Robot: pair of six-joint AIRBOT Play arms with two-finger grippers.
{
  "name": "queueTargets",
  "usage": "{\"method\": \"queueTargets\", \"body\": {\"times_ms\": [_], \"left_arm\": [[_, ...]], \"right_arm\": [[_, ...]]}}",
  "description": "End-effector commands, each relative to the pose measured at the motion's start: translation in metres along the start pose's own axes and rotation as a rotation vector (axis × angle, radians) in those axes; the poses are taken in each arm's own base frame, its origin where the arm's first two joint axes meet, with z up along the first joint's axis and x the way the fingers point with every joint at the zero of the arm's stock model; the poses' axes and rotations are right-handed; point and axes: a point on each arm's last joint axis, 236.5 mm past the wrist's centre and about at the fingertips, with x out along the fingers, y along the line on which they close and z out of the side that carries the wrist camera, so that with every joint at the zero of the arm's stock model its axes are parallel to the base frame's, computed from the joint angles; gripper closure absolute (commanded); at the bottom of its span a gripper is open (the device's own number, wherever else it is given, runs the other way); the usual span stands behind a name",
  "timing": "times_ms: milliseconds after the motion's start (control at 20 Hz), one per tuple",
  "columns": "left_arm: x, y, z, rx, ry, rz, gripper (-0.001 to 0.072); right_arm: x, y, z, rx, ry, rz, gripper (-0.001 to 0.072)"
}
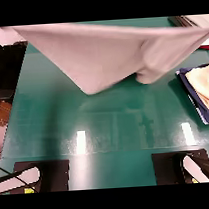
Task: Fold the shirts.
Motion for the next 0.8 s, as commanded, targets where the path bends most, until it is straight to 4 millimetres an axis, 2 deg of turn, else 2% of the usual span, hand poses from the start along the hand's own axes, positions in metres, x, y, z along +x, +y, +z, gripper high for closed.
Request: {"method": "queueTargets", "body": {"times_ms": [0,100,250,350,450,550,600,650,750], "left_arm": [[-0.077,-0.063,0.056,0.129,-0.264,0.023,0.0686],[-0.121,-0.101,0.065,0.205,-0.375,0.033,0.0686],[-0.175,-0.151,0.061,0.305,-0.486,0.036,0.0687],[-0.198,-0.174,0.052,0.345,-0.518,0.035,0.0687],[-0.206,-0.182,0.045,0.360,-0.521,0.035,0.0687],[-0.192,-0.160,0.040,0.331,-0.469,0.081,0.0687],[-0.175,-0.139,0.033,0.292,-0.413,0.106,0.0687],[-0.153,-0.114,0.022,0.242,-0.347,0.124,0.0687],[-0.096,-0.061,-0.013,0.107,-0.160,0.127,0.0687]], "right_arm": [[-0.075,0.040,0.072,-0.165,-0.174,-0.012,0.0699],[-0.116,0.059,0.096,-0.233,-0.261,-0.037,0.0700],[-0.155,0.070,0.106,-0.288,-0.323,-0.094,0.0700],[-0.167,0.066,0.098,-0.280,-0.334,-0.135,0.0700],[-0.167,0.051,0.083,-0.243,-0.313,-0.189,0.0700],[-0.159,0.032,0.070,-0.201,-0.269,-0.227,0.0701],[-0.149,0.020,0.065,-0.175,-0.236,-0.236,0.0700],[-0.138,0.011,0.060,-0.153,-0.189,-0.232,0.0700],[-0.104,-0.014,0.042,-0.082,-0.040,-0.211,0.0701]]}}
